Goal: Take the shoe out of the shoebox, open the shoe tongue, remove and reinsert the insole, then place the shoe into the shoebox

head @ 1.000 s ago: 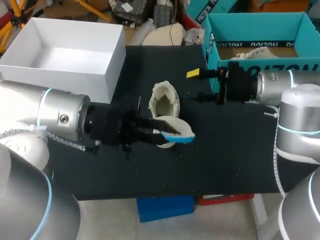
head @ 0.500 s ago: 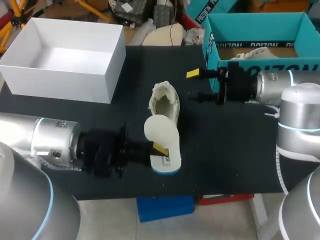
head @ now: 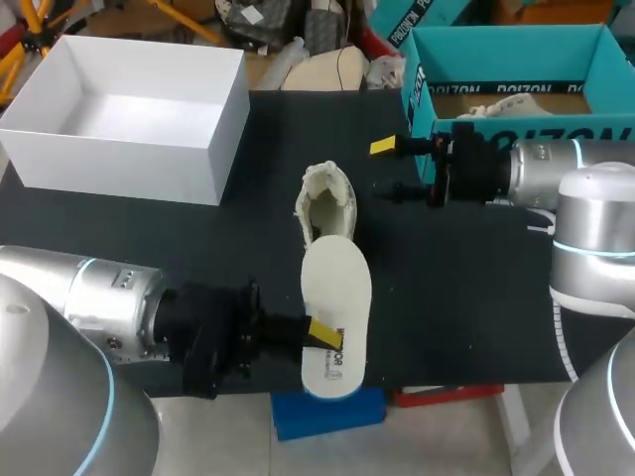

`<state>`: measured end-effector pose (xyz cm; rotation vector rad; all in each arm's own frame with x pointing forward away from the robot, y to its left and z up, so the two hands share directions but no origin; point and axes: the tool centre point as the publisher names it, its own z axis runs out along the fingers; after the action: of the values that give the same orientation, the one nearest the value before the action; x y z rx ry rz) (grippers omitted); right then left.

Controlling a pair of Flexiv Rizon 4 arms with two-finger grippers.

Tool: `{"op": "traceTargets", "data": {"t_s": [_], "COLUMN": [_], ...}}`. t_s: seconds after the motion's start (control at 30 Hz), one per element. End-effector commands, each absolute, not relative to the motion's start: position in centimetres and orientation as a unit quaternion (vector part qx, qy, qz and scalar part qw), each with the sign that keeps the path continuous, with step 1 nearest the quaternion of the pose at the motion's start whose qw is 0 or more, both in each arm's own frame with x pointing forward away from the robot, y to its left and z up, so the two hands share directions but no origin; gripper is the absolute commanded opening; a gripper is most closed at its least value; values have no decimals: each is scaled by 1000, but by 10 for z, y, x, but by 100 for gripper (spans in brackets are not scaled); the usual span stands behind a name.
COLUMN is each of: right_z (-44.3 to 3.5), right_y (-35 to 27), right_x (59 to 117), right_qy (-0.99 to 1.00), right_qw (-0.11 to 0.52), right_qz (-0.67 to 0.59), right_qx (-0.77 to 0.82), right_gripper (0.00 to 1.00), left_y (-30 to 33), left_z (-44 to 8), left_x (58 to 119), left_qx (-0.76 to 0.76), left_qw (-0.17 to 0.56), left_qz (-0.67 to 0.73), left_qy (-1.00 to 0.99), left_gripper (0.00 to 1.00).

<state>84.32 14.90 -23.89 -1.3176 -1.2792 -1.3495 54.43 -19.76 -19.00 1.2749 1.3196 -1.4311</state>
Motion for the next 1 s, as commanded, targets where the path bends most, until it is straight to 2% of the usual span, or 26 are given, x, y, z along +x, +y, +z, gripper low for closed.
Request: {"op": "traceTargets", "data": {"t_s": [0.03,0.4,1.0], "right_z": [-240,-240,-240], "right_y": [151,151,151], "right_x": [843,843,843], "right_qy": [-509,-509,-509], "right_qw": [417,417,417], "right_qz": [-539,-539,-539], "right_qx": [-526,-526,-526], "right_gripper": [100,100,100], "left_y": [-174,-159,-168], "left_z": [-208,-270,-283], "left_x": [528,587,724], "left_qx": [513,543,567], "left_qw": [444,471,499], "left_qz": [-557,-522,-485], "left_qy": [479,460,441], "left_gripper": [0,0,0]}}
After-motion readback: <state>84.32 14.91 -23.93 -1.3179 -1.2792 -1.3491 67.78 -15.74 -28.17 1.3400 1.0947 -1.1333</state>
